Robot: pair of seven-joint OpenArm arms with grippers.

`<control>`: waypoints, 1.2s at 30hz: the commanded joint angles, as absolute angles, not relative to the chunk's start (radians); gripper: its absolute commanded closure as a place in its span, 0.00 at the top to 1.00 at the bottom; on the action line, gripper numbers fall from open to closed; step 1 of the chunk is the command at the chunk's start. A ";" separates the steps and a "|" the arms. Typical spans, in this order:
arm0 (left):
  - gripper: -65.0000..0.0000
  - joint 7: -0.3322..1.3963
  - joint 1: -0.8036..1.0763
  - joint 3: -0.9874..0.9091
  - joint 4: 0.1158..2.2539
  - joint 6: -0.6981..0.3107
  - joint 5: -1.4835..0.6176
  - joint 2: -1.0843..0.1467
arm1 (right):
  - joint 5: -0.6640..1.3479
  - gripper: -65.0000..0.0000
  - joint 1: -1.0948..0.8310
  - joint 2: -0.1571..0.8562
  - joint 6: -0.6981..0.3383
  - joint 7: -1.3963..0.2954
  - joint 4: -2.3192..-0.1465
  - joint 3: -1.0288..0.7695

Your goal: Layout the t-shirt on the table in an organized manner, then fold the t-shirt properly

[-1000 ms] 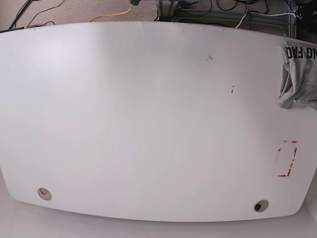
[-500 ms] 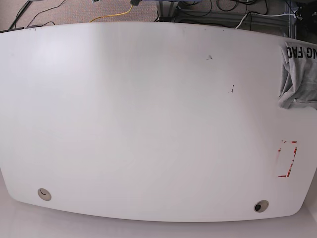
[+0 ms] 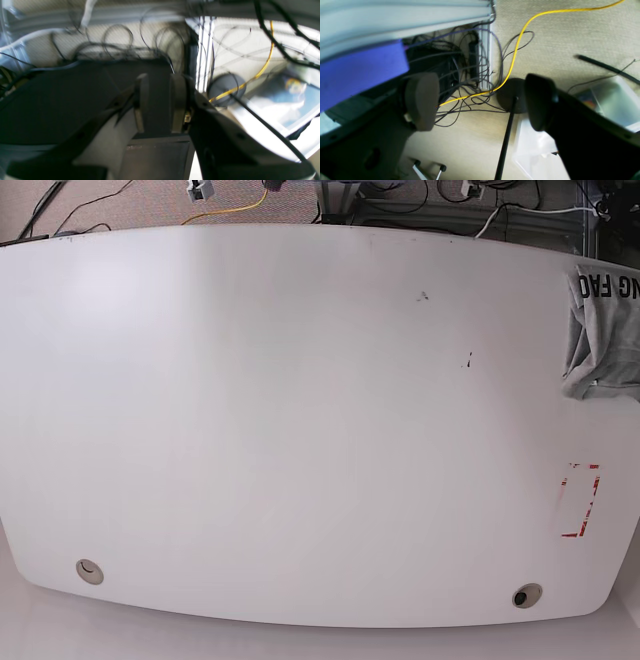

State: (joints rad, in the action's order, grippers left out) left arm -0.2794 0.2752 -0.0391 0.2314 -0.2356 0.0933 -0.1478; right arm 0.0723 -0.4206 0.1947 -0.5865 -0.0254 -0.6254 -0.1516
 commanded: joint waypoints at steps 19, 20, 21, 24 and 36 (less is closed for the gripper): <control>0.20 -0.217 0.104 -0.033 0.000 -0.127 0.090 -0.119 | -0.094 0.80 -0.280 0.170 -0.430 -0.025 -0.469 -0.157; 0.20 -0.206 0.104 -0.033 0.000 -0.127 0.090 -0.114 | -0.094 0.80 -0.277 0.170 -0.424 -0.025 -0.463 -0.157; 0.20 -0.200 0.104 -0.033 0.000 -0.125 0.090 -0.110 | -0.094 0.80 -0.272 0.170 -0.418 -0.025 -0.455 -0.157; 0.20 -0.199 0.107 -0.035 0.012 -0.125 0.088 -0.108 | -0.094 0.80 -0.266 0.170 -0.414 -0.024 -0.435 -0.157; 0.20 -0.202 0.110 -0.036 0.015 -0.125 0.087 -0.081 | -0.096 0.79 -0.240 0.151 -0.414 -0.018 -0.398 -0.157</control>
